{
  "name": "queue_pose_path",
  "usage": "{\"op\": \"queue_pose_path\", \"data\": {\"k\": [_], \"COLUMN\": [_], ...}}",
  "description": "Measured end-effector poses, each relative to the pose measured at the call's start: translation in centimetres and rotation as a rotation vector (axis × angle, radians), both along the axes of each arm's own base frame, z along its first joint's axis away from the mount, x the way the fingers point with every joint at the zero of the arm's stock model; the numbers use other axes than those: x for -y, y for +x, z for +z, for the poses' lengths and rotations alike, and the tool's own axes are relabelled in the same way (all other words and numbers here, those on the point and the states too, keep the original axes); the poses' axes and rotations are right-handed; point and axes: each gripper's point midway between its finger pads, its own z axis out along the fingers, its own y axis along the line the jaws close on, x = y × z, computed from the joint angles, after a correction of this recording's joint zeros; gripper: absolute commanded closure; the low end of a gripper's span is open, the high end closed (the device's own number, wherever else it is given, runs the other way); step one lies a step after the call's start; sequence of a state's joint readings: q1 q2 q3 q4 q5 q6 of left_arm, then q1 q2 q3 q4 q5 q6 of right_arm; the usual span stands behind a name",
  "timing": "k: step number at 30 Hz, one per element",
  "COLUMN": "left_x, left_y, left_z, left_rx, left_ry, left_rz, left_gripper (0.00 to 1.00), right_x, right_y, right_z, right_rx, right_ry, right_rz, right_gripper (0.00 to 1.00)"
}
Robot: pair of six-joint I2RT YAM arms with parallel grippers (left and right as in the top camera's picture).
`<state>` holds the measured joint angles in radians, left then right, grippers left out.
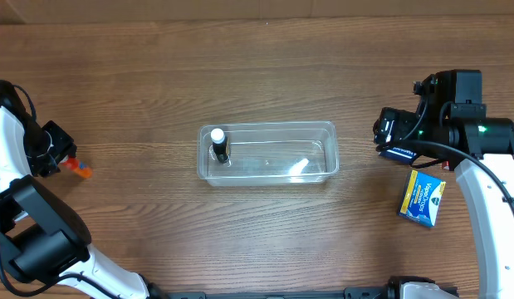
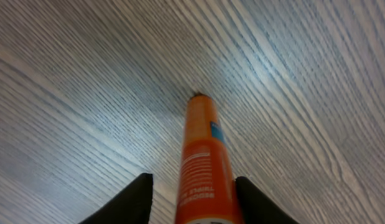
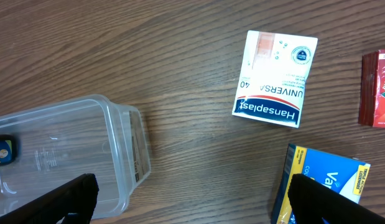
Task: Pack container
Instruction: 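Move the left gripper to the orange tube and grasp it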
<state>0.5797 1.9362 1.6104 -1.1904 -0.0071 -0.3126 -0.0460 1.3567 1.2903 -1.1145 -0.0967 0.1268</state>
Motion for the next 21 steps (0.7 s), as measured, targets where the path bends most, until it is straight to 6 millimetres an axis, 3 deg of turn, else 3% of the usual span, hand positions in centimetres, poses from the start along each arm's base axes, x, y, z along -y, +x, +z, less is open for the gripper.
{"op": "queue_pose_path", "data": {"k": [9,18,21], "left_x": [0.0,0.7,2.4], "left_y": [0.0,0.1,0.8], "left_z": [0.0,0.3,1.9], "left_rx": [0.002,0.002,0.038], "left_ry": [0.001,-0.010,0.001], "left_rz": [0.000,-0.015,-0.059], "left_gripper": [0.96,0.96,0.96], "right_x": [0.0,0.0,0.0], "right_y": [0.0,0.0,0.0], "right_z": [0.0,0.0,0.0], "right_rx": [0.000,0.000,-0.001], "right_ry": [0.000,0.000,0.000], "right_rz": [0.000,0.000,0.000], "right_gripper": [0.00,0.00,0.00]}}
